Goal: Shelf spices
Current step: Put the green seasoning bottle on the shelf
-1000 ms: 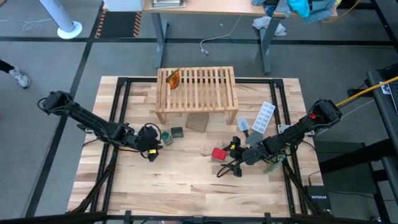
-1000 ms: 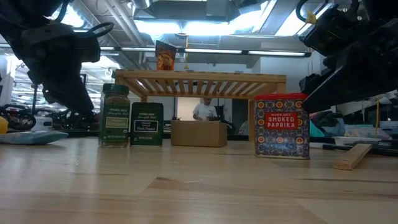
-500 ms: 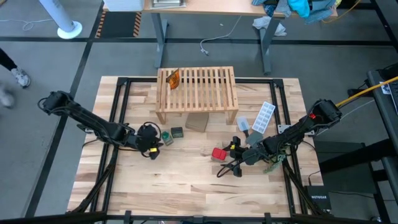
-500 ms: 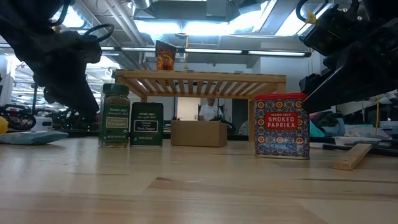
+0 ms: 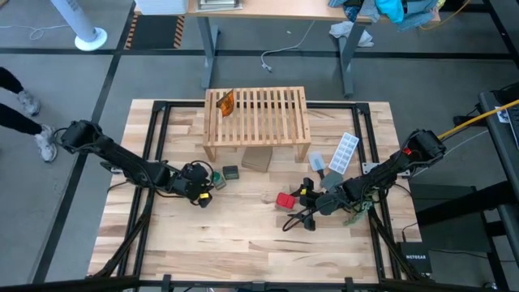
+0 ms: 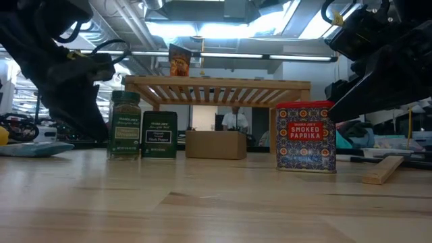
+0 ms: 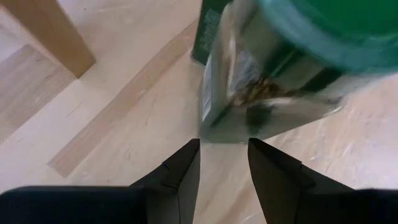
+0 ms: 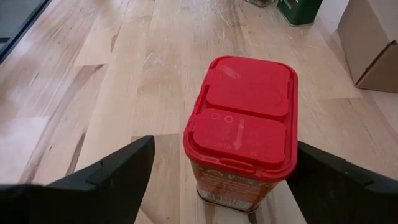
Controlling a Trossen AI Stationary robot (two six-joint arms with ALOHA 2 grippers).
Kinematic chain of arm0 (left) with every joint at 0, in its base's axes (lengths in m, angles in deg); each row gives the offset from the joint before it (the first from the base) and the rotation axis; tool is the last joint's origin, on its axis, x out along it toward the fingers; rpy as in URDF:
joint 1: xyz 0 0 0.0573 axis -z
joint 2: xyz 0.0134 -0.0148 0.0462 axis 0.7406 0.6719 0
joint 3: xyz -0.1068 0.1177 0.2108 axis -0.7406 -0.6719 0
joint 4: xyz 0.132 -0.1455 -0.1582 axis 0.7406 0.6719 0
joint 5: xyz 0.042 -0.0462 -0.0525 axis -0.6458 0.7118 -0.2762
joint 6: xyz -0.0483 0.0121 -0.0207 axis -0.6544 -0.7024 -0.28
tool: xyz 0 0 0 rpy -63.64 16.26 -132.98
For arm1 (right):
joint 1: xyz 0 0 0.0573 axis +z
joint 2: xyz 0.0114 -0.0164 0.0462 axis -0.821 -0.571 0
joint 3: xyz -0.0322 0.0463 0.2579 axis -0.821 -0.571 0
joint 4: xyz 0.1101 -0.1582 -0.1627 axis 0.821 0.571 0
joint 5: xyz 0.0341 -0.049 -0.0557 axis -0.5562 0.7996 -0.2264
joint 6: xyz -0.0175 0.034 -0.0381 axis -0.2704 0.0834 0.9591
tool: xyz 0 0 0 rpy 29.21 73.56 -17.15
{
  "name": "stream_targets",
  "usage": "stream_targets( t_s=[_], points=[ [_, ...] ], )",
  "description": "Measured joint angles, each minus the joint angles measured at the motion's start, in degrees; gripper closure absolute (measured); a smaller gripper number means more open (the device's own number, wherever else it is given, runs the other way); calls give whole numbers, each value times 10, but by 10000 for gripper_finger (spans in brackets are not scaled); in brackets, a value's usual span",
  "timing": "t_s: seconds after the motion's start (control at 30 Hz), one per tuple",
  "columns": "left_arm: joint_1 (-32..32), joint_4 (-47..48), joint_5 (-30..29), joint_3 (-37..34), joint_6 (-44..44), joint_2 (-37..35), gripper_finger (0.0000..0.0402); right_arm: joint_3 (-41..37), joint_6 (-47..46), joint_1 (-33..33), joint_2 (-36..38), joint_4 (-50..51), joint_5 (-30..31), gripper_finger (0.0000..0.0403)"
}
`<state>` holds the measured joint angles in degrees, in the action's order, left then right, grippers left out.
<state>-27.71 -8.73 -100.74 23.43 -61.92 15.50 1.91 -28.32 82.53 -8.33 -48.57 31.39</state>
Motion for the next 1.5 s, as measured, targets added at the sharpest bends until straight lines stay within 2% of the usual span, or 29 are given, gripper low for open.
stream_targets(
  t_s=[0.23, 0.63, 0.77, 0.87, 1.0, 1.3, 1.5],
  points=[
    [0, -42, 0, 0, 44, 0, 274, 0, 0, 0, 0, 0, 0, 61],
    [0, -63, -1, 0, 38, 0, 274, 0, 0, 0, 0, 0, 0, 61],
    [0, -107, -33, 0, 5, -1, 274, 0, 0, 0, 0, 0, 0, 61],
    [0, -131, -57, 0, 37, -1, 272, 0, 0, 0, 0, 0, 0, 61],
    [1, -130, -63, 0, 19, -1, 233, 0, 0, 0, 0, 0, 0, 61],
    [16, -140, -76, 0, -14, 5, 88, 0, 0, 0, 0, 0, 0, 61],
    [24, -203, -95, 0, -32, 68, 48, 0, 0, 0, 0, 0, 0, 61]
  ],
)
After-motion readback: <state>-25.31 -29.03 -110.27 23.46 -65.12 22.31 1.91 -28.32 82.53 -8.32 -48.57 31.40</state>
